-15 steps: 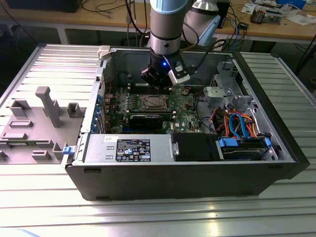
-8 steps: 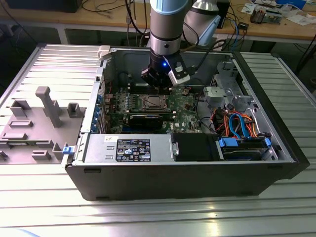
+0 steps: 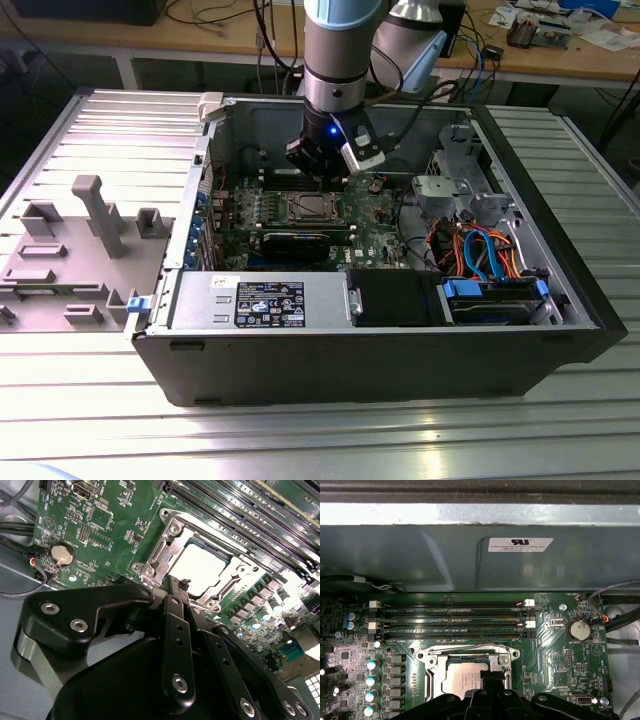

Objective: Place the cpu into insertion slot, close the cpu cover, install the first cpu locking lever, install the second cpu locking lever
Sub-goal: 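Install the second cpu locking lever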

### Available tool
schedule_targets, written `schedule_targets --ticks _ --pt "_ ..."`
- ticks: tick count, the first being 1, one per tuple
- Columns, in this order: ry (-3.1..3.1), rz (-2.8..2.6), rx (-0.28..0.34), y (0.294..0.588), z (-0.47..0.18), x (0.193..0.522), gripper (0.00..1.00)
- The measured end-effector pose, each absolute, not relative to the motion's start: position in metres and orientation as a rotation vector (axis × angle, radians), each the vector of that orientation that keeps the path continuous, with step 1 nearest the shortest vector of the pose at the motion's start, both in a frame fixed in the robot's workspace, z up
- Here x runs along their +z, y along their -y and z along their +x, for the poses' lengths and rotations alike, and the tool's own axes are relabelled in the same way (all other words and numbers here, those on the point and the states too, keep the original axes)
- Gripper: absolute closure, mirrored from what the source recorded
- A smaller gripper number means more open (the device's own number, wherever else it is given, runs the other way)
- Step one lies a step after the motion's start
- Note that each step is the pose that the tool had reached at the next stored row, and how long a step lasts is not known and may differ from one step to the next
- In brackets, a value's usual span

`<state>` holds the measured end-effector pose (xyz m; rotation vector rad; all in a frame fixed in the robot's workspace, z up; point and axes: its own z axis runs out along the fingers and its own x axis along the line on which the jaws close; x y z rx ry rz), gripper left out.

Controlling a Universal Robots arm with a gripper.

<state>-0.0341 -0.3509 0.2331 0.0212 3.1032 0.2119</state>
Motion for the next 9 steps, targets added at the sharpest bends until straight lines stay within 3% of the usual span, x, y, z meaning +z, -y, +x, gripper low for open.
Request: schedule_targets --ticks 9 --pt "-3.103 0.022 0.212 0.3510 -0.0338 0.2397 0.89"
